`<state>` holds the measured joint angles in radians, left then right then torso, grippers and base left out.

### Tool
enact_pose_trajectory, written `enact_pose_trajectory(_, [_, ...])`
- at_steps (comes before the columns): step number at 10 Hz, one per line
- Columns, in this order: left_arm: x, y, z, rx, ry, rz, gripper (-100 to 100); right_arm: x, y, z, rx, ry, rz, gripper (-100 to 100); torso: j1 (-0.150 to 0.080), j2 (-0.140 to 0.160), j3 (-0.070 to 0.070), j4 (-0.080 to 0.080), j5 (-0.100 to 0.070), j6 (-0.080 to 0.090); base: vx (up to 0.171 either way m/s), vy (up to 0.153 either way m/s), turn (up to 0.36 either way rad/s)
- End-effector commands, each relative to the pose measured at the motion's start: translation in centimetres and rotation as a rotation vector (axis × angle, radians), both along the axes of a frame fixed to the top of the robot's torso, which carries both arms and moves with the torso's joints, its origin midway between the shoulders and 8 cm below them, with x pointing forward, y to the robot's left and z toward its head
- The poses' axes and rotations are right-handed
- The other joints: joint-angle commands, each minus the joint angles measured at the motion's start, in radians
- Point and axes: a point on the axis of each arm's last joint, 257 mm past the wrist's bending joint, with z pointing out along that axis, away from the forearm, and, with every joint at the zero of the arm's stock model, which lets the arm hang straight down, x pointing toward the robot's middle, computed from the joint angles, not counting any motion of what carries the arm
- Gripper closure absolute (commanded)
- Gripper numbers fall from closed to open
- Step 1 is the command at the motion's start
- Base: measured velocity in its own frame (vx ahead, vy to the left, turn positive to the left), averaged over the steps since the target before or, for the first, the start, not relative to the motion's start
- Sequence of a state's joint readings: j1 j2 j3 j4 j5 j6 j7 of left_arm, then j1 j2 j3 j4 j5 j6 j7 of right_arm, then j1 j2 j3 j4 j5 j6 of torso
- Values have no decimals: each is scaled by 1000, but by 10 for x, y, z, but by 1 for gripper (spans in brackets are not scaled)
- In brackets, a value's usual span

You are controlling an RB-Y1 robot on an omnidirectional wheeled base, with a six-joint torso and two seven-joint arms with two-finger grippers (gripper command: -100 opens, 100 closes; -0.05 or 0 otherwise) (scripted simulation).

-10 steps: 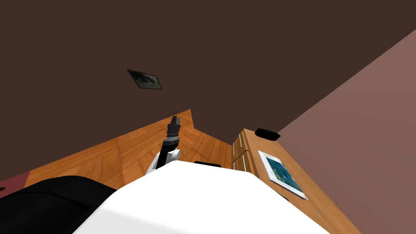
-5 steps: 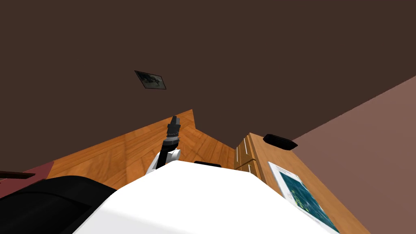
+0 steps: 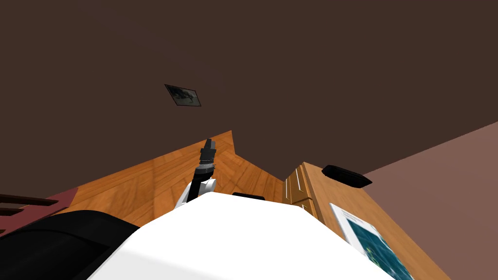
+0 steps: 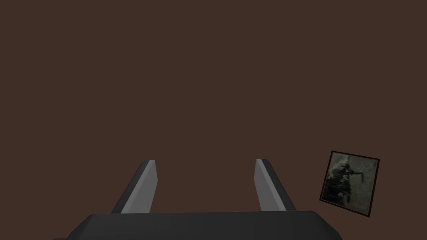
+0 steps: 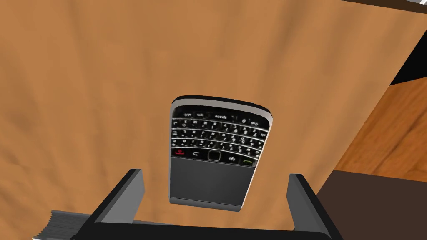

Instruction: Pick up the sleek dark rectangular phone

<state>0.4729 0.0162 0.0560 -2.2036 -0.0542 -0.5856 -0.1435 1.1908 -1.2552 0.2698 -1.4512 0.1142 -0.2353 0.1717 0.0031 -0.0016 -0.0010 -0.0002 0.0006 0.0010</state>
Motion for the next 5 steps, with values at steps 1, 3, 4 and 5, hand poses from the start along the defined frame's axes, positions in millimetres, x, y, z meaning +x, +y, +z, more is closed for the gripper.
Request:
enact_pose_trajectory(1, [0, 0, 0, 0, 0, 0, 0, 5, 3, -6, 1, -1, -24, -100, 0, 0, 0, 0, 0, 0, -54, -7, 191])
enact_pose_trajectory(3, [0, 0, 0, 0, 0, 0, 0, 12, 8, -14, 2, -2, -59, -100, -2, 6, 4, 1, 0, 0, -114, -29, 172])
enact_pose_trajectory(4, [0, 0, 0, 0, 0, 0, 0, 15, 9, -16, 2, -2, -70, -100, -3, 9, 5, 2, -1, 0, -126, -18, 131])
enact_pose_trajectory(5, [0, 0, 0, 0, 0, 0, 0, 17, 11, -19, 3, -3, -82, -100, -2, 9, 5, 2, -1, 0, -108, -2, 128])
